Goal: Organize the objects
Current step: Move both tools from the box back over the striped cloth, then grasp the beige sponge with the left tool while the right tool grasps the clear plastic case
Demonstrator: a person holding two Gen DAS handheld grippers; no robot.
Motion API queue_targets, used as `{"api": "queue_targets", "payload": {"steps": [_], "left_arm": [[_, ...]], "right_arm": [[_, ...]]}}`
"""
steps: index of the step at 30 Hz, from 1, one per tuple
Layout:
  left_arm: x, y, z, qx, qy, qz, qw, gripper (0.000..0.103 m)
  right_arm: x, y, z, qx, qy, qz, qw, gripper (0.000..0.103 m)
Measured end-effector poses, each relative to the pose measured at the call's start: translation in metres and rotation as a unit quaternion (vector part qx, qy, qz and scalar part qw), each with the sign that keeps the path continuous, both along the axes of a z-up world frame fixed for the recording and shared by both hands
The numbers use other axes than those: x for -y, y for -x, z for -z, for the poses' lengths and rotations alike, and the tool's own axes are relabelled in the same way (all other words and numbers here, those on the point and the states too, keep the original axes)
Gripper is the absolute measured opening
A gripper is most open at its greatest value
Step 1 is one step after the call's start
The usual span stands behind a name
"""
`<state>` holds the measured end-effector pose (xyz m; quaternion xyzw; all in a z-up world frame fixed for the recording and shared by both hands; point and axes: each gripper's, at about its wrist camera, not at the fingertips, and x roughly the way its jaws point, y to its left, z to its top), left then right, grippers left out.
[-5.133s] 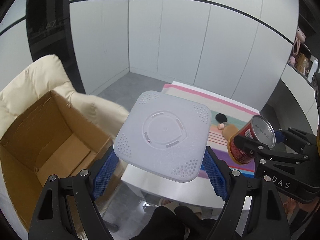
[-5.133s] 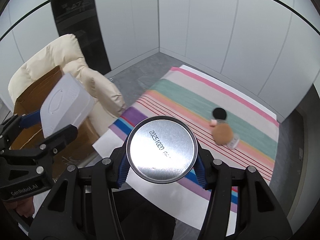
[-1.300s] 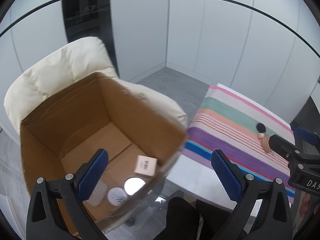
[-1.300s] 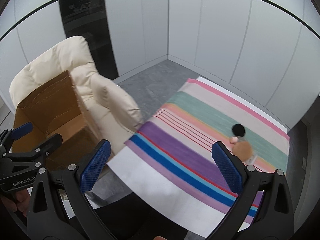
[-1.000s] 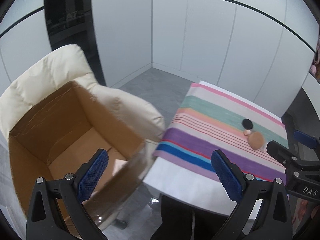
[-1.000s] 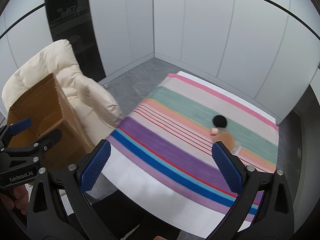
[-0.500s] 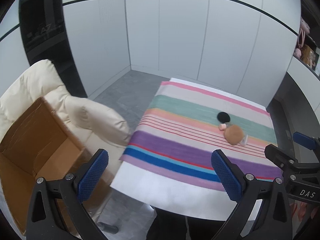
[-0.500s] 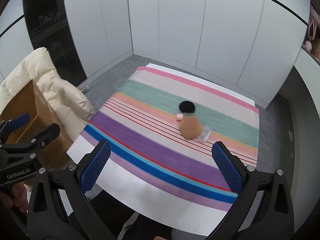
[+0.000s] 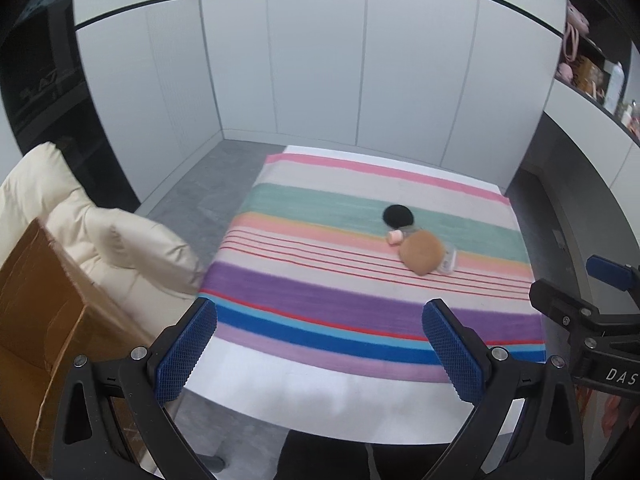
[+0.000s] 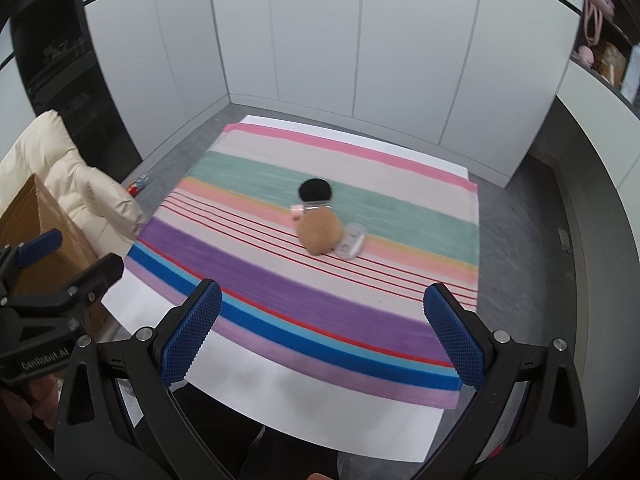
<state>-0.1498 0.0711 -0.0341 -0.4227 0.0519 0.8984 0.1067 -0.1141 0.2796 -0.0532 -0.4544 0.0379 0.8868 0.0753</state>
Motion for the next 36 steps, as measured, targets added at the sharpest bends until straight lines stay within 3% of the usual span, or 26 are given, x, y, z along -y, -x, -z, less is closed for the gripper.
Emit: {"api": "queue_targets", "payload": {"steps": [4,8,12,16,20,22,25,28,36], "left_arm": [[-0.021,0.008,0.006,0.002,0.001,0.020,0.9998,0.103],[-0.044,0.011,0.034,0.011,0.039,0.049,0.9980,0.103],[-0.057,0.022,0.062,0.030,0.043,0.055,0.9971,0.102],[-0.066,0.041,0.084,0.048,0.011,0.058,0.9971,0.102],[-0.083,0.056,0.102,0.038,0.020,0.077,0.9961,0.102],[-0.089,0.064,0.111,0.032,0.013,0.079,0.9963,0.102],[-0.100,0.080,0.131,0.039,0.003,0.094,0.9948,0.095],[-0.112,0.095,0.148,0.041,0.001,0.111,0.9929,0.094],[-0.145,0.125,0.182,0.059,-0.015,0.168,0.9840,0.094]], "right_arm": [[-0.018,-0.002,0.011,0.012,-0.004,0.011,1.000,0.102],[-0.027,-0.002,0.026,0.015,-0.073,0.020,0.997,0.102],[-0.049,0.009,0.052,0.039,-0.026,0.034,0.998,0.102],[-0.062,0.025,0.078,0.047,-0.021,0.038,0.998,0.102],[-0.071,0.043,0.100,0.050,-0.018,0.035,0.998,0.102],[-0.073,0.053,0.112,0.055,-0.011,0.027,0.998,0.096],[-0.073,0.064,0.134,0.064,-0.020,0.020,0.998,0.094],[-0.082,0.073,0.154,0.071,-0.017,0.021,0.997,0.093],[-0.105,0.077,0.180,0.065,-0.022,0.035,0.997,0.093]]}}
